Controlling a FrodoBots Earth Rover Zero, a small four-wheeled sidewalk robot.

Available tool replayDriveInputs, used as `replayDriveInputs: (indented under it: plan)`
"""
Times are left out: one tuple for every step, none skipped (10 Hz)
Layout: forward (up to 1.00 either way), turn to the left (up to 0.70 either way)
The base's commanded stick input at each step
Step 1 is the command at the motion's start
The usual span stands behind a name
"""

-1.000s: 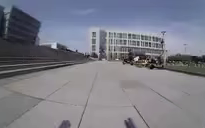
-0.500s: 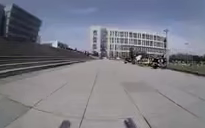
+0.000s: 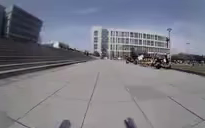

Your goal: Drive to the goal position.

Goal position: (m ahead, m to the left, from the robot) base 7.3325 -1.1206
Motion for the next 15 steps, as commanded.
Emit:
replayDriveInputs:
  plan:
    - [0.70,0.00]
    - [0.70,0.00]
    - [0.70,0.00]
    - [0.70,0.00]
    - [0.70,0.00]
    - [0.70,0.00]
    - [0.70,0.00]
    - [0.70,0.00]
    - [0.70,0.00]
    - [0.70,0.00]
    - [0.70,0.00]
    - [0.70,0.00]
    - [0.70,0.00]
    - [0.70,0.00]
    - [0.70,0.00]
